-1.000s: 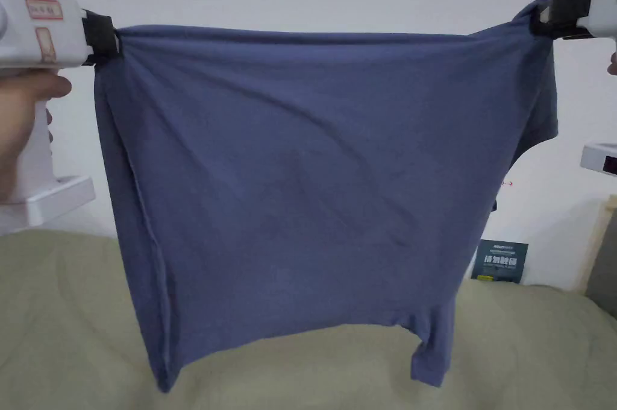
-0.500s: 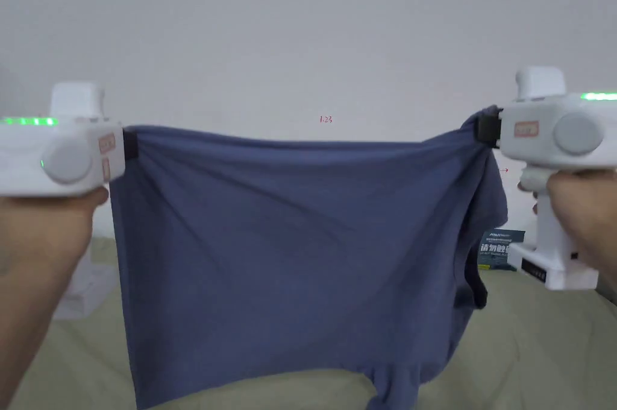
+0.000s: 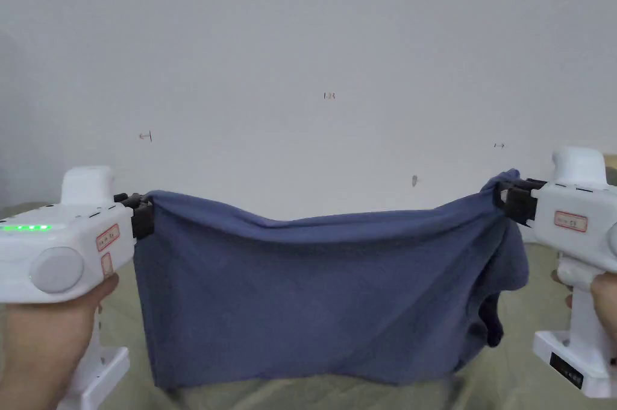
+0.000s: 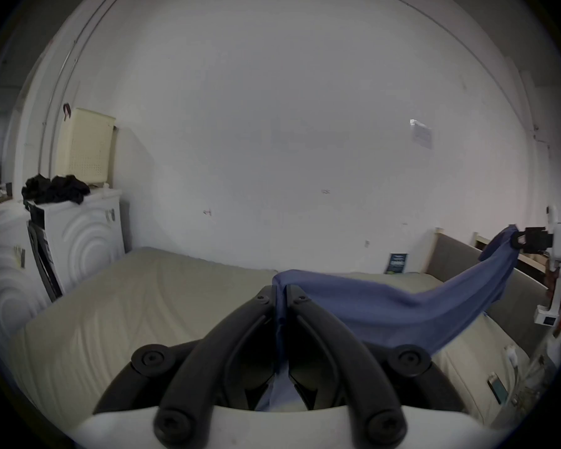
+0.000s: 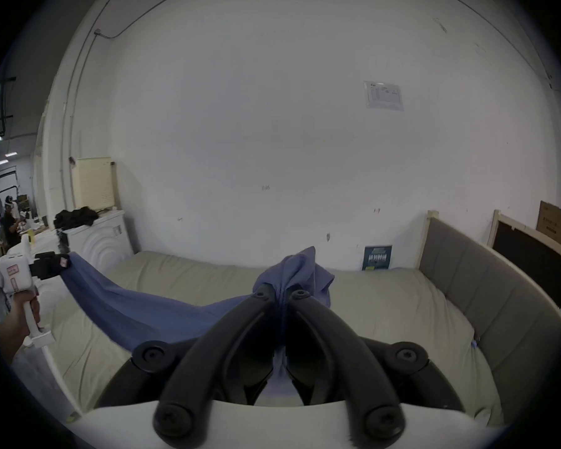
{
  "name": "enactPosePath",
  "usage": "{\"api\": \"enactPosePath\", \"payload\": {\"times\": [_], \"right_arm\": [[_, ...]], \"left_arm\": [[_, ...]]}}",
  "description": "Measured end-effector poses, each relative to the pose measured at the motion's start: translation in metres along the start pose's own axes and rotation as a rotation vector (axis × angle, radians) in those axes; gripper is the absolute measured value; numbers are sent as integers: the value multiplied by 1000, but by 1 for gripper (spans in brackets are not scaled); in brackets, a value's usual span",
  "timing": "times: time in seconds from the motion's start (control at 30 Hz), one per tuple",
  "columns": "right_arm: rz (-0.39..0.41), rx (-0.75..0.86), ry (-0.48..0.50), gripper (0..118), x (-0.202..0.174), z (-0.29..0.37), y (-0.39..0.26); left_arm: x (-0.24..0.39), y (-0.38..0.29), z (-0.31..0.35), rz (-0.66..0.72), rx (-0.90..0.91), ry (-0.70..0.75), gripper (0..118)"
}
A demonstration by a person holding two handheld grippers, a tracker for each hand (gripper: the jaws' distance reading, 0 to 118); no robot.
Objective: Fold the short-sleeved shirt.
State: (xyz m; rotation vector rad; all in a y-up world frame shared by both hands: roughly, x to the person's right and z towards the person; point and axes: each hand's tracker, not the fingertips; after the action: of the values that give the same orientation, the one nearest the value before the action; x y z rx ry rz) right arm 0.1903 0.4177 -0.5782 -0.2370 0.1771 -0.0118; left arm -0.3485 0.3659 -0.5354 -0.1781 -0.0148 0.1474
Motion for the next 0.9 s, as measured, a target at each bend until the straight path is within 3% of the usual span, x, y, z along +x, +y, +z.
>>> {"api": "enactPosePath", "payload": {"times": [0.2,0.33,0.5,0.6,0.63,0.73,0.77,0.8,0.83,0.9], "right_arm": [[43,-131,43,6,-11,105,-128],[97,-293,41,6,-26,158,-251],[52,-473,-42,6,-39,191,-383],[-33,-470,-103,10,-20,185,-427],[-67,-444,-96,31,-15,184,-430],[-100,-422,-85,64,-14,190,-396],[-139,-424,-68,99,-12,194,-387],[-160,-380,-60,118,-11,203,-380],[-177,-308,-42,118,-10,214,-371],[-178,-315,-20,118,-24,245,-337]], "left_arm": [[-6,-96,104,-8,-119,-34,2],[-15,-190,157,-73,-284,-24,2],[-25,-292,181,-42,-524,39,2],[-34,-317,175,-71,-578,56,4],[-36,-316,174,-60,-560,38,11],[-38,-302,180,-47,-466,-68,23],[-37,-293,182,-69,-452,-61,40],[-32,-284,191,-98,-442,-61,61],[-29,-274,202,-120,-411,-77,81],[-22,-257,229,-157,-327,-116,84]]}}
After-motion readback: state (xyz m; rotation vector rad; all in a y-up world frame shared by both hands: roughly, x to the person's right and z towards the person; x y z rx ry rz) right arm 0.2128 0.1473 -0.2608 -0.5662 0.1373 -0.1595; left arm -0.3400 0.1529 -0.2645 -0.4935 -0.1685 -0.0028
